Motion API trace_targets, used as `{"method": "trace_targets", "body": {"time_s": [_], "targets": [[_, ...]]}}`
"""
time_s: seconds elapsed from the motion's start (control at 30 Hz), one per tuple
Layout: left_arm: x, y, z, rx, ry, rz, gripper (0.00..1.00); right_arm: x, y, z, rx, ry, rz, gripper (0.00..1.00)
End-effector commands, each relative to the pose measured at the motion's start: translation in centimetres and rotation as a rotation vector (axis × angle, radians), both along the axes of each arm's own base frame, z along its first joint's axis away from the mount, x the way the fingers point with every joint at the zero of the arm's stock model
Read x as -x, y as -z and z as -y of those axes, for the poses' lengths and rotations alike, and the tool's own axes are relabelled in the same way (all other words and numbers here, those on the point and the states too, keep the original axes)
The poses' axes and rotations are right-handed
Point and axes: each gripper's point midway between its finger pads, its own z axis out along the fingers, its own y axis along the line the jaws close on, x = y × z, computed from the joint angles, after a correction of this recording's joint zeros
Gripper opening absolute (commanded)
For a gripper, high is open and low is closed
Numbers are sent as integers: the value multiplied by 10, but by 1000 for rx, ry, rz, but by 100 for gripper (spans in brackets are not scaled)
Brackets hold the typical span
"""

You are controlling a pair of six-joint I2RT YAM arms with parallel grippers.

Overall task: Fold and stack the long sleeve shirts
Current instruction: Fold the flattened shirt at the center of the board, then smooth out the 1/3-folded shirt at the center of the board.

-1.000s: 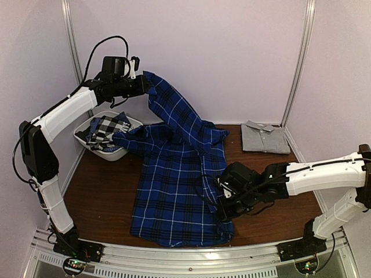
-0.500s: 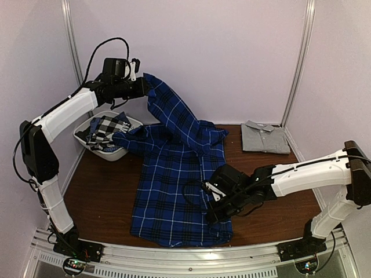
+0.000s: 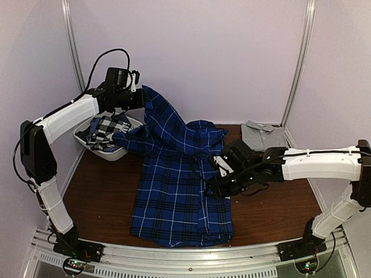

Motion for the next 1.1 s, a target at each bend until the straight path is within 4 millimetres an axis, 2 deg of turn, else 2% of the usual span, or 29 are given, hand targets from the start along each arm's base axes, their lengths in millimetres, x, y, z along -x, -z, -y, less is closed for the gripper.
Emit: {"method": "trace_targets", "body": {"time_s": [0.0,0.1,0.2,0.33,0.43,0.6,0.77,1.07], "targets": [[6,-22,-25,17,-98,55,0,-70,-35,45,-1,200,150,48],[13,-11,-30,25,-118,34,0,-119,-51,72,-60,338,213,47],[21,-7,-32,52,-117,35,0,-163,-53,92,-80,430,248,44],[30,-9,-36,71,-124,42,0,-219,-54,103,-114,488,276,39],[35,-5,-39,74,-130,37,0,-260,-49,109,-120,510,287,36],[43,6,-41,89,-143,10,0,-316,-19,118,-91,535,266,29],[54,7,-47,100,-174,10,0,-351,10,120,-94,531,228,25],[75,13,-40,111,-175,7,0,-385,39,114,-81,519,205,23]]}}
